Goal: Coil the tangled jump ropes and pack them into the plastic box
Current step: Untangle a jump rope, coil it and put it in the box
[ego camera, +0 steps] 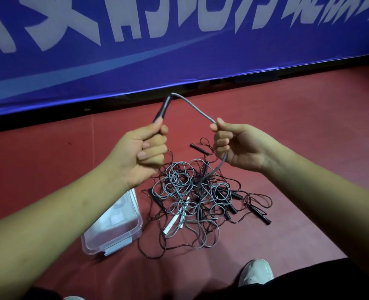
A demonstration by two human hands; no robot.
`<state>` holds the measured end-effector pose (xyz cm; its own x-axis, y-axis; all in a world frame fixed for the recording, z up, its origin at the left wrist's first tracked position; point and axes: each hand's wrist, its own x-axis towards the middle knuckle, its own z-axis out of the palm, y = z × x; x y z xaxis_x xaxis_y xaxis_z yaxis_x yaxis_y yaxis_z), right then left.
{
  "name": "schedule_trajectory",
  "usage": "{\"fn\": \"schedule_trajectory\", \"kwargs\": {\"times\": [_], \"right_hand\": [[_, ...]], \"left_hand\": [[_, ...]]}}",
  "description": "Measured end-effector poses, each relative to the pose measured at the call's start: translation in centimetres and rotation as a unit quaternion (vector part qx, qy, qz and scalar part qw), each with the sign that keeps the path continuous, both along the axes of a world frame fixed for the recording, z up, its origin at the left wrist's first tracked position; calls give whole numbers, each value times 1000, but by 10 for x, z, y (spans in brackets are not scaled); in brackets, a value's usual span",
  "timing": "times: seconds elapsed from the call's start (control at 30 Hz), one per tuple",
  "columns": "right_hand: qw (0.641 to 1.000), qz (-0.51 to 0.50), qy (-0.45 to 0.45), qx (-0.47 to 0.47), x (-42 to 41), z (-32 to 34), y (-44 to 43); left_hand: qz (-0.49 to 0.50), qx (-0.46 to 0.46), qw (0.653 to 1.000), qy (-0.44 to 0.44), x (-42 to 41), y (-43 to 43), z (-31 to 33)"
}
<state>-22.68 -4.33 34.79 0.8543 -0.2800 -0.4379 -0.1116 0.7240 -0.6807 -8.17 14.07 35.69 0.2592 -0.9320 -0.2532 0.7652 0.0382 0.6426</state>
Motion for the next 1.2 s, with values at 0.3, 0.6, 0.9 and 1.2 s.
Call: {"fn": "schedule_trajectory", "kwargs": {"times": [0.3,0.6,0.9,1.2], "right_hand": [[957,239,91,-139,-17,-19,5],[965,217,46,-142,10,-11,37],[962,233,40,-135,9,-7,29],[956,274,43,-91,-34,-33,-32]], "left_hand": [[304,-114,931,167,93,21,10],[44,46,984,-164,-7,-10,-13],[-31,111,902,-417,8,-2,-12],[222,135,964,-61,85,12,-22]]}}
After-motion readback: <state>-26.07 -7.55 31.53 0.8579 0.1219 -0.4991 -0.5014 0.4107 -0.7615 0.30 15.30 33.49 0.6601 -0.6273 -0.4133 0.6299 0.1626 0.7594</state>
